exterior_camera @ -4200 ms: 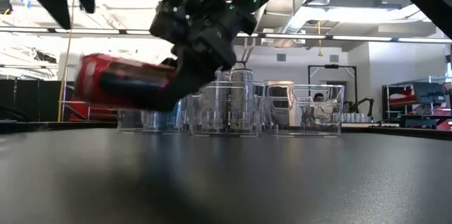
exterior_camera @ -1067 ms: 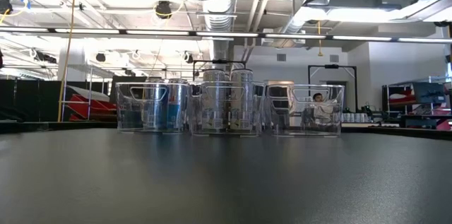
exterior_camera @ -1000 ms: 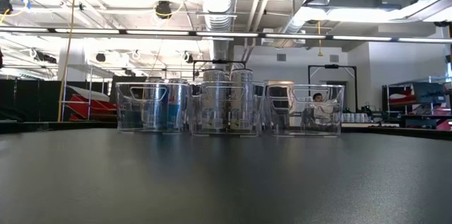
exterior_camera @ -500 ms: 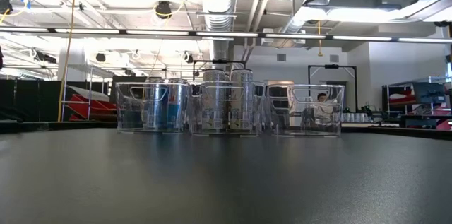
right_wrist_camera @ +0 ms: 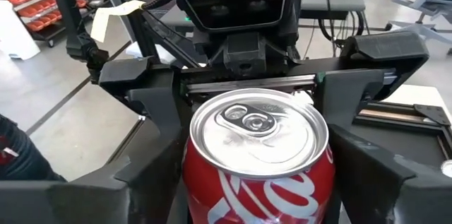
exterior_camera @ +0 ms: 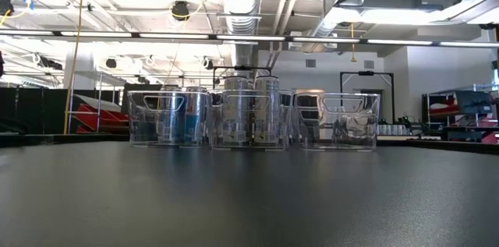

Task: Sort soda cans
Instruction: Put the top left red soda can into the right transparent bin

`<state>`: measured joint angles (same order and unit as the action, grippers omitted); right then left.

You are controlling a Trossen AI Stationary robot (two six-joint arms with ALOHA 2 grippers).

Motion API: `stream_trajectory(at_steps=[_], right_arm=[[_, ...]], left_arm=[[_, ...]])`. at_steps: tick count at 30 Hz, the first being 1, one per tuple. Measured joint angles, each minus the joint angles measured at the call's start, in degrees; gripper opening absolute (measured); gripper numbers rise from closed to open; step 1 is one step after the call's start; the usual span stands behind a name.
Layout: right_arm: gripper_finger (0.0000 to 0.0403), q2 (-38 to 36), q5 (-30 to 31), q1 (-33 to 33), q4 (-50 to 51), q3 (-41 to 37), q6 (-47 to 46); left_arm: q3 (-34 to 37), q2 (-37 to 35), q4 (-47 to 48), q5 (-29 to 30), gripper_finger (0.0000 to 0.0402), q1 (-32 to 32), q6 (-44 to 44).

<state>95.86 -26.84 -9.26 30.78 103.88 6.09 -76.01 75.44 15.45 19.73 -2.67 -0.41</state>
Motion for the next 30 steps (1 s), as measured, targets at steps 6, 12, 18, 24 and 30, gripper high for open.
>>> stream_trajectory(at_steps=[6,12,18,24,30], right_arm=[[0.0291,-0.05,-0.11,-1.42,-0.13,0.00,-0.02],[0.0284,0.03,-0.38,-1.77,-0.14,0.00,-0.19],[0.0283,0.24,0.48,-2.42,-2.59,-0.26,1.66],[0.0282,0.47,3.84,-3.39,-7.47,-0.44,3.02],[0.0281,-0.27,4.56,-6.21,-11.33,-0.35,3.35]], left_arm=[[0.04,0.02,-2.01,1.11,0.0311,0.61,-0.19],[0.04,0.02,-1.38,1.34,0.0316,0.65,-1.60],[-0.15,-0.16,0.59,2.72,0.0346,0.82,-4.95],[-0.36,-4.50,11.89,2.90,0.0385,2.78,-14.41],[-0.28,-10.99,21.33,4.72,0.0396,2.75,-16.96]])
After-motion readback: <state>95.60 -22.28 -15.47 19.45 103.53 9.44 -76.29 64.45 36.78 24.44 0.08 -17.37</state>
